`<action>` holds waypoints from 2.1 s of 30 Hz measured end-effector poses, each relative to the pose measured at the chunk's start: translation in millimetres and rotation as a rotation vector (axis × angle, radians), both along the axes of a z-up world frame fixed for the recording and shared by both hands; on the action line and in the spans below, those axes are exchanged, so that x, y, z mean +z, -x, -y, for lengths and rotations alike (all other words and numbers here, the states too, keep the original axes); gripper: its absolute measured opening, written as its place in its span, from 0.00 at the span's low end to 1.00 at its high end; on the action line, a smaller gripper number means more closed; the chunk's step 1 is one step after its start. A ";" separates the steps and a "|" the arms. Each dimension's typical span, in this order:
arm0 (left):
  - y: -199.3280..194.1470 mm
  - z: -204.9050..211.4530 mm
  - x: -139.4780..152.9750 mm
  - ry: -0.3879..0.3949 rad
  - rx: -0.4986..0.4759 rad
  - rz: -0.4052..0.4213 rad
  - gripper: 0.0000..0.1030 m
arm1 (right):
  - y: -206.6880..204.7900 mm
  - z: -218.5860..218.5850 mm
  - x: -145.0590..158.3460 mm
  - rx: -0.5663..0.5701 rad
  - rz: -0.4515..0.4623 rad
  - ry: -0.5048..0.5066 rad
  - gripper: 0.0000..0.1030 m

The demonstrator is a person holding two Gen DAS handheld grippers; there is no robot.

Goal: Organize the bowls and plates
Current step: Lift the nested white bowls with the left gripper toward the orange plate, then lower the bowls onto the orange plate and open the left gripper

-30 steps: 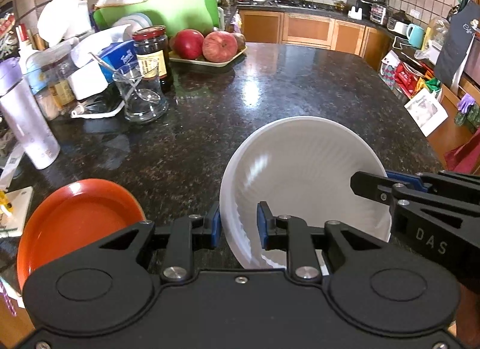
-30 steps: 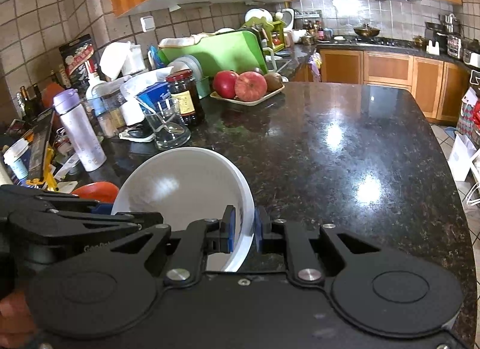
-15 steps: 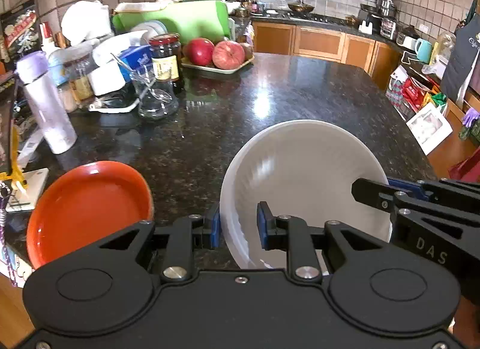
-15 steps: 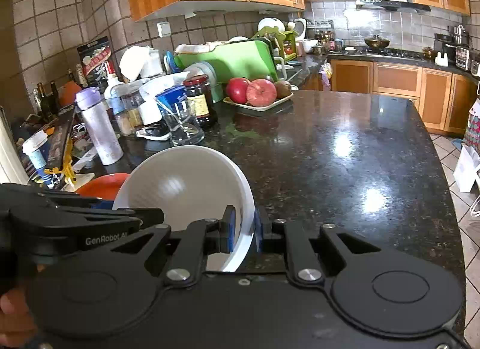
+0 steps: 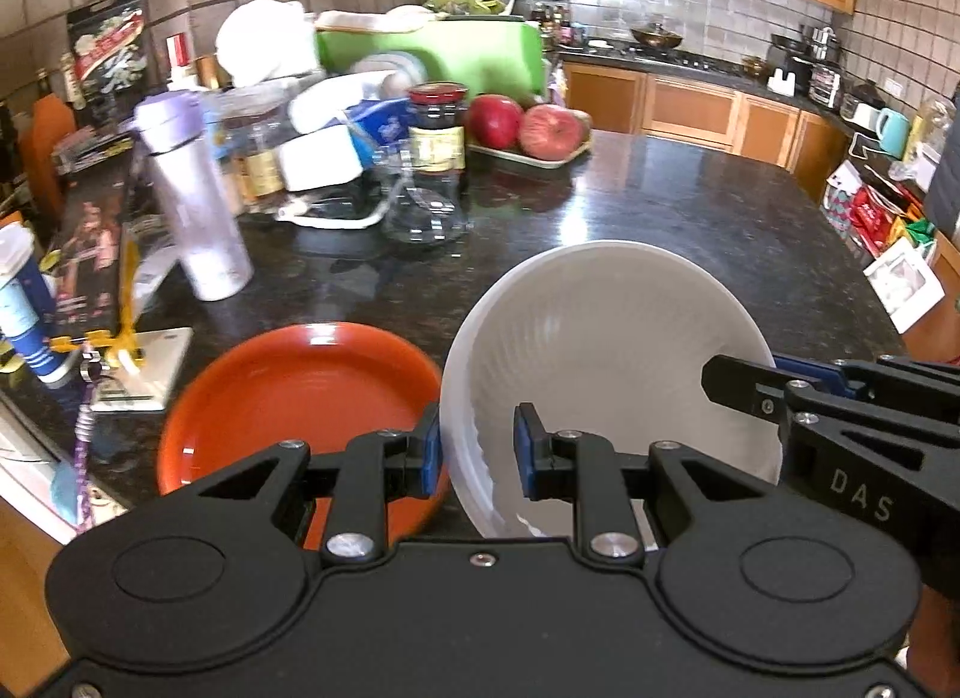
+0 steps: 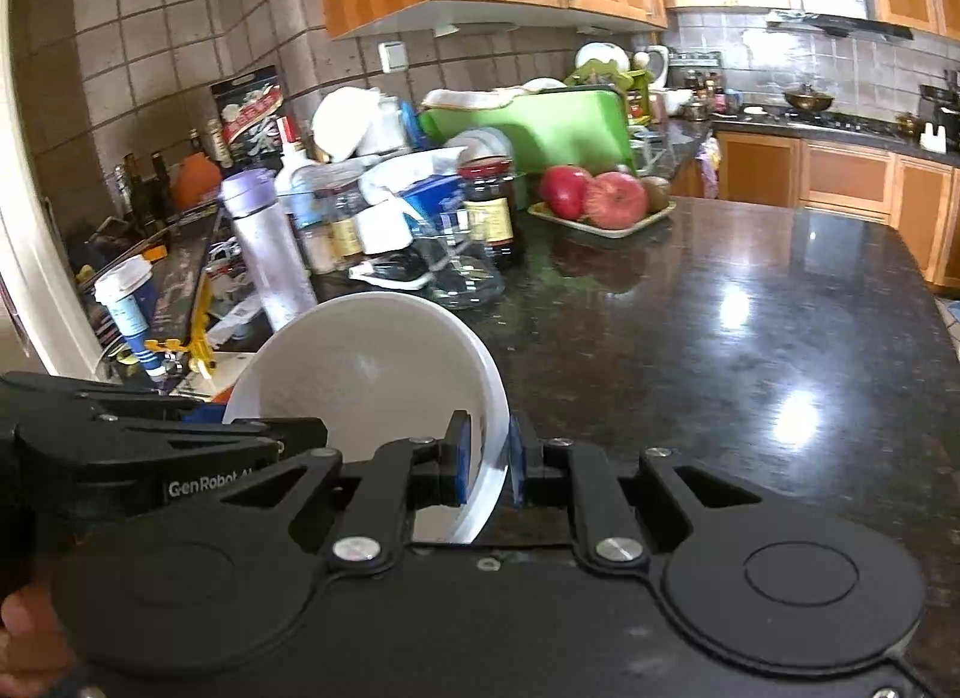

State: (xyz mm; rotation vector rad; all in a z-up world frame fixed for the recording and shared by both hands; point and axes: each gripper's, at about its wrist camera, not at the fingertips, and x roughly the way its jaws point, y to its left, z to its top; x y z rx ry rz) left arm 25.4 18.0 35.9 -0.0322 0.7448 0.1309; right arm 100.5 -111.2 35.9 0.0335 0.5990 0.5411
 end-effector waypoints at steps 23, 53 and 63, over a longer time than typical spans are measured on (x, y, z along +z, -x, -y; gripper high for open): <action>-11.0 -130.1 -14.8 0.038 -0.037 -0.126 0.30 | -6.8 -127.3 -17.0 -0.011 -0.151 0.055 0.15; -27.9 -168.8 -13.3 0.048 -0.189 -0.066 0.39 | -8.4 -148.5 -8.4 -0.223 -0.058 0.066 0.30; -13.6 -176.6 -5.0 0.024 -0.212 -0.010 0.53 | 20.1 -147.2 1.8 -0.310 0.020 0.051 0.40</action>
